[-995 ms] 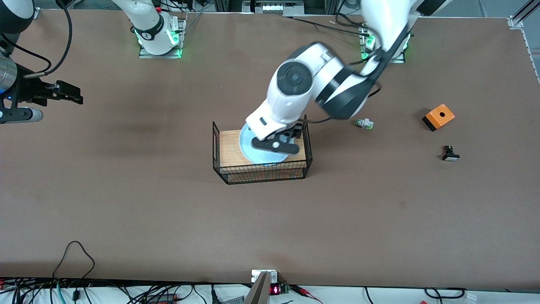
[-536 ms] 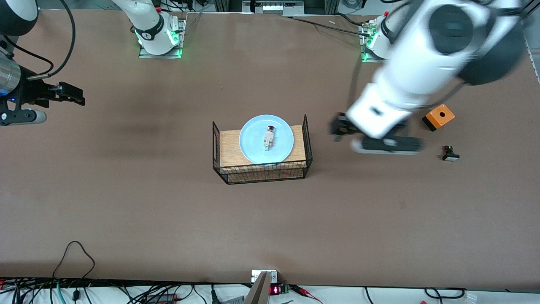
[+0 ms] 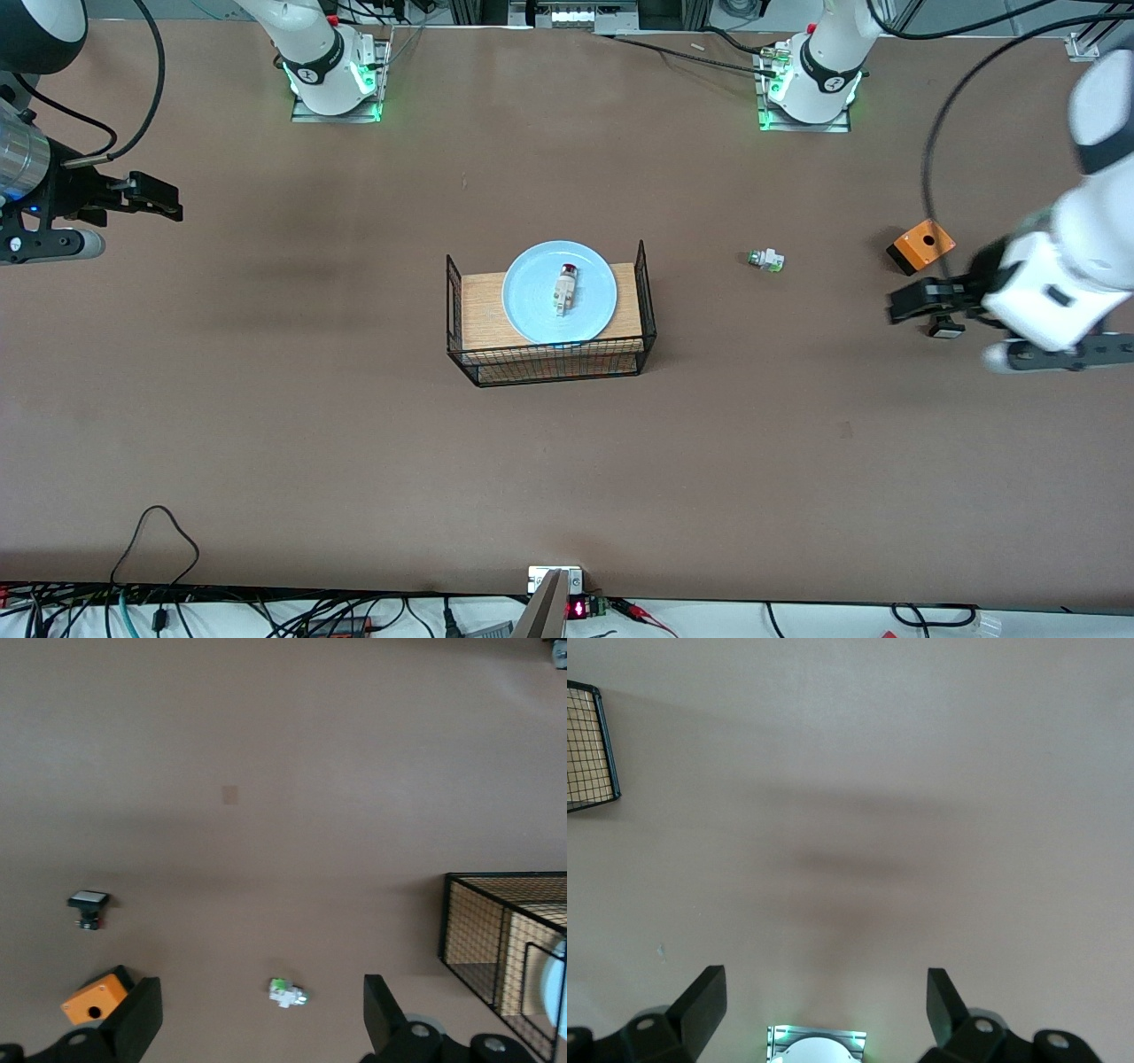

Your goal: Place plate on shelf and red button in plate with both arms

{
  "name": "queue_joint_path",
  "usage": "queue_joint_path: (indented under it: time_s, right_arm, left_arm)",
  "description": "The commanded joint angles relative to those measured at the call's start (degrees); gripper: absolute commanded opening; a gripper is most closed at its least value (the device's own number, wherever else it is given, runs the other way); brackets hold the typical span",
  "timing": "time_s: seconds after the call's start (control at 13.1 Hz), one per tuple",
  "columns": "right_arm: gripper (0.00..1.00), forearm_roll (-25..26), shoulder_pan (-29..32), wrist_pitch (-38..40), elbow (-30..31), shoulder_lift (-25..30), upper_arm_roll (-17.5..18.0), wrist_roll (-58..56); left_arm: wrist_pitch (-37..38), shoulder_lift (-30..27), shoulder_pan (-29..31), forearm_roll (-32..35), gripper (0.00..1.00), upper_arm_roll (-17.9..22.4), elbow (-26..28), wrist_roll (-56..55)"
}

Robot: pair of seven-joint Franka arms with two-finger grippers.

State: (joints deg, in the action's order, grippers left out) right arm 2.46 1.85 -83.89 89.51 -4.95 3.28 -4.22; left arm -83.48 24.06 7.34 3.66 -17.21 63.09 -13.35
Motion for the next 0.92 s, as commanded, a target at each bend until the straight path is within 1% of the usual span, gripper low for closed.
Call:
queue_joint_path:
  time_s: [0.0,0.15,0.31,0.46,0.61,0.84]
  right_arm:
    - [1.00,0.7,-0.2,1.1,-1.5,-0.7,0.2,0.9]
    - [1.00,0.7,-0.1,1.0,-1.5,-0.7,0.2,0.9]
    - [1.00,0.8,-0.1,1.0,-1.5,-0.7,0.2,0.9]
    - [1.00,0.8,-0.1,1.0,-1.5,-0.7,0.2,0.9]
    - [1.00,0.7,-0.1,1.0,-1.5,-0.7,0.2,0.9]
    - [1.00,0.6,-0.1,1.0,-1.5,-0.7,0.2,0.8]
  left_arm:
    - [-2.1,-7.7,1.0,-0.3,1.00,2.9,8.7,8.7]
    - [-9.0,-13.6,-0.5,-0.7,1.00,7.3,18.3,11.5]
    - [-12.0,-17.7,-5.0,-2.1,1.00,13.6,24.7,11.8]
    - [-11.9,-19.7,-5.1,-3.4,1.00,14.2,27.5,11.7]
    - [-11.7,-19.8,-4.4,-3.3,1.00,14.1,27.4,11.9]
    - [-11.5,-21.8,-4.3,-3.4,1.00,14.1,29.6,11.5]
